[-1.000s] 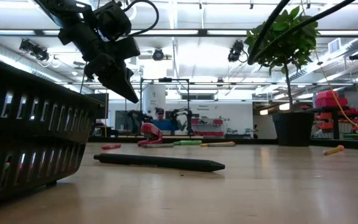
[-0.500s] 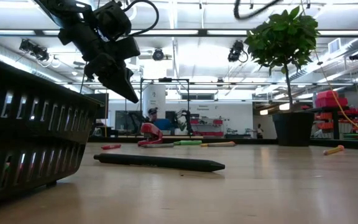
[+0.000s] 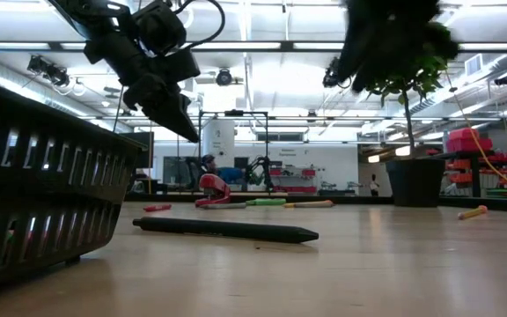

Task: Sort crayons/erasers/pens/pencils in bins
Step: Put the left gray crayon into the middle right black bin

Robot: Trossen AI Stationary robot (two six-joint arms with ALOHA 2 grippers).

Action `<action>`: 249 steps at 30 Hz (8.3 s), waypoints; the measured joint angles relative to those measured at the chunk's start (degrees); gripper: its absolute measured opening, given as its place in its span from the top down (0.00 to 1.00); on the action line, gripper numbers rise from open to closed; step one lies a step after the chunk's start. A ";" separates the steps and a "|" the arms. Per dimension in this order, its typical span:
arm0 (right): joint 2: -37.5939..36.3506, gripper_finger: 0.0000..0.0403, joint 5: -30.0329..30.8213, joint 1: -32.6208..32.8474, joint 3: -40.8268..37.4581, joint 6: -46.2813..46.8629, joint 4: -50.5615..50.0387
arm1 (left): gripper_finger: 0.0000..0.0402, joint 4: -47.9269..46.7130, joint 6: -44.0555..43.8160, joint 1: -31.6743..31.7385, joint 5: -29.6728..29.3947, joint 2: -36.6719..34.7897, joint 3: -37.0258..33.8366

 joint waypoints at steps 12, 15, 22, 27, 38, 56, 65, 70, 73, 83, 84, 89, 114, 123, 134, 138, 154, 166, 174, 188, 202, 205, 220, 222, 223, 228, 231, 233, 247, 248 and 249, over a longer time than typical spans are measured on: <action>0.31 0.69 -8.18 -17.87 -8.21 -32.11 11.65 | 0.92 10.52 2.89 0.00 -0.04 0.00 -0.02; 0.35 0.69 -8.77 -19.75 -12.86 -36.51 16.46 | 0.89 10.57 2.95 0.00 -0.02 0.00 -0.02; -0.99 0.69 -10.12 -26.87 -15.00 -47.22 11.67 | 0.82 1.40 -1.71 -0.22 -0.02 6.16 5.94; -5.62 0.69 -9.56 -32.91 -13.24 -57.27 13.50 | 0.81 -15.01 -6.61 -0.90 -2.79 16.03 19.15; -23.04 0.69 4.26 -32.92 -13.51 -61.61 11.04 | 0.82 -20.86 -14.12 -0.48 -3.30 30.69 28.94; -27.80 0.69 9.75 -35.73 -21.29 -70.45 11.74 | 0.78 -16.53 -21.31 0.76 -7.24 35.28 28.89; -27.80 0.69 9.00 -35.16 -24.07 -68.90 11.59 | 0.79 -16.49 -23.61 0.76 -6.55 36.73 28.92; -28.07 0.69 8.98 -33.20 -23.43 -69.04 11.65 | 0.81 -15.14 -23.75 0.60 -5.97 39.10 29.13; -28.53 0.69 9.33 -32.47 -23.41 -69.14 11.70 | 0.82 -14.72 -23.76 0.61 -5.86 39.17 29.08; -29.83 0.69 9.83 -32.39 -23.41 -69.16 11.63 | 0.88 -14.29 -24.55 0.36 -6.14 39.07 29.14; -29.83 0.69 9.84 -32.39 -23.41 -69.16 11.59 | 0.88 -14.95 -24.58 0.31 -6.14 38.89 29.38; -29.83 0.69 9.83 -32.39 -23.41 -69.16 11.55 | 0.88 -19.12 -26.68 0.11 -6.10 38.16 32.09; -29.83 0.69 9.13 -32.35 -23.41 -68.29 11.29 | 0.71 -18.11 -38.75 0.76 -11.34 38.64 30.78; -29.81 0.69 9.13 -32.35 -23.41 -68.29 11.29 | 0.69 -18.23 -38.71 0.76 -10.98 38.97 30.62; -29.81 0.69 9.13 -32.37 -23.39 -68.29 11.31 | 0.74 -17.85 -31.41 -0.77 -11.28 38.97 30.62; -29.81 0.69 9.13 -32.35 -23.39 -68.29 11.31 | 0.81 -17.21 -27.05 -2.30 -11.28 38.97 30.62; -29.81 0.69 9.69 -32.35 -23.37 -68.87 10.62 | 0.93 -12.55 -25.57 -3.77 -5.42 38.89 30.71; -29.81 0.69 12.19 -32.35 -23.37 -68.44 9.48 | 0.96 -10.15 -25.46 -6.63 1.82 38.99 30.60; -29.79 0.69 12.19 -32.35 -23.37 -68.29 9.50 | 0.98 -9.80 -23.64 -9.29 2.60 38.99 30.61; -29.79 0.69 12.16 -32.35 -23.37 -68.31 9.50 | 0.84 -7.21 -23.19 -9.99 -2.93 38.97 30.69; -29.79 0.69 12.16 -32.35 -23.37 -68.31 9.43 | 0.74 -6.14 -20.54 -10.70 -11.16 38.71 30.75; -29.79 0.69 12.16 -32.35 -23.37 -68.20 9.42 | 0.74 -6.93 -22.02 -9.64 -9.82 39.34 30.77; -29.79 0.69 12.18 -32.52 -23.37 -68.06 9.35 | 0.76 -6.48 -23.47 -8.41 -4.04 42.55 31.06; -29.79 0.69 12.16 -32.52 -23.37 -68.07 9.37 | 0.76 -6.39 -23.43 -8.60 -4.17 43.08 31.06; -29.79 0.69 12.16 -32.50 -23.37 -68.06 9.34 | 0.76 -6.37 -23.33 -8.61 -4.23 43.10 31.06; -29.79 0.69 12.16 -32.52 -23.37 -68.05 9.37 | 0.78 -5.93 -23.39 -8.81 -4.26 43.13 30.99; -29.79 0.69 12.16 -32.51 -23.37 -67.88 9.37 | 0.82 -5.69 -22.91 -8.81 -4.18 43.23 30.95; -29.79 0.69 12.16 -32.51 -23.37 -67.85 9.37 | 0.85 -5.15 -22.69 -8.81 -4.17 43.27 30.93; -29.79 0.69 14.76 -32.52 -23.37 -63.52 4.03 | 0.90 4.75 -25.04 -11.79 -4.69 43.80 30.67; -29.79 0.69 14.76 -32.52 -23.37 -62.74 2.97 | 0.90 5.09 -25.16 -12.02 -4.52 43.85 30.67; -29.79 0.69 14.76 -32.52 -23.37 -61.70 2.15 | 0.90 5.37 -24.94 -12.22 -4.24 43.85 30.67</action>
